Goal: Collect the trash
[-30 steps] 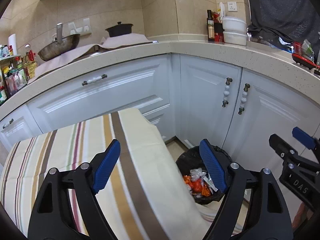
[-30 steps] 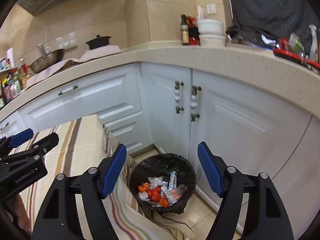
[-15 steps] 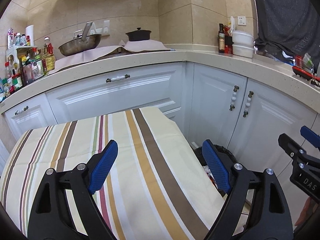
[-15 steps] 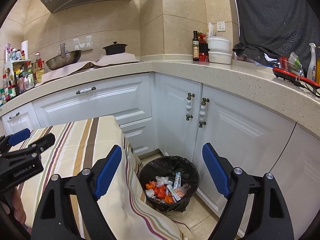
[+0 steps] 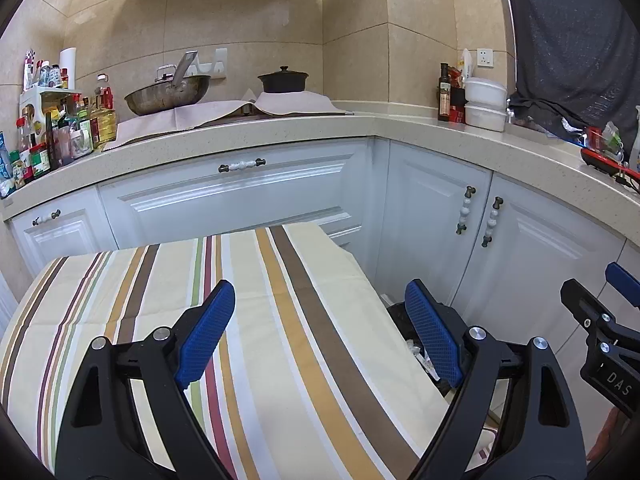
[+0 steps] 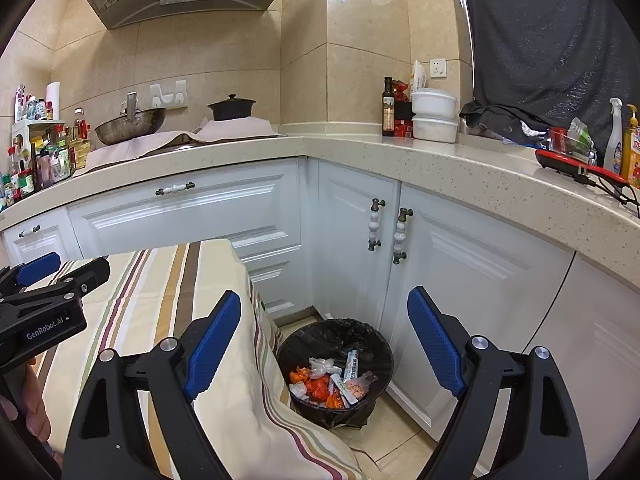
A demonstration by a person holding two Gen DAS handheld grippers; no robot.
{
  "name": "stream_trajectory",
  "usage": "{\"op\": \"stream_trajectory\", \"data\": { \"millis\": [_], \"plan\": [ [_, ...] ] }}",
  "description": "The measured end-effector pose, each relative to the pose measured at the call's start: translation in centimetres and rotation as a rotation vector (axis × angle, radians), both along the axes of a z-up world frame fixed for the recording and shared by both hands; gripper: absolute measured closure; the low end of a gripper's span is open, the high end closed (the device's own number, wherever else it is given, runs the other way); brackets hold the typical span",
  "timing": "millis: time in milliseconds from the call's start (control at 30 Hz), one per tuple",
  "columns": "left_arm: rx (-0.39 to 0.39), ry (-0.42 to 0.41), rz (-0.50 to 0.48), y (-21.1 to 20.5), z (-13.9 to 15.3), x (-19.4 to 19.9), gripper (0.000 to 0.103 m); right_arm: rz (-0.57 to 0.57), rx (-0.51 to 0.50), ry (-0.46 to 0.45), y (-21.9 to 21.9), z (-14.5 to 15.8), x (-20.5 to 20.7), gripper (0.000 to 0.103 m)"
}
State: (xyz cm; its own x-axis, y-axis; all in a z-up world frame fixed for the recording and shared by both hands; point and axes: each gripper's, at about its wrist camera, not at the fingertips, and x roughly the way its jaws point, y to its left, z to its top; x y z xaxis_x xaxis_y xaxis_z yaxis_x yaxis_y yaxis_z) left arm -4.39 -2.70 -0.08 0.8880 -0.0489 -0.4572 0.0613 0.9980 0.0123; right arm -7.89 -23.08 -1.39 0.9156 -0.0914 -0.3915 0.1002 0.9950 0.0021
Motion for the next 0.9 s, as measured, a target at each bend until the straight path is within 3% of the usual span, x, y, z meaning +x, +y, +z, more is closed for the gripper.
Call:
{"op": "stream_trajectory", "data": {
  "millis": [900],
  "plan": [
    [-0.005,0.005,-0.006,-0.73,-0.13,-0.14,0.017,-0.019,-0.012,-0.016,-0.47,0.28,-0.36,0.02]
  ]
}}
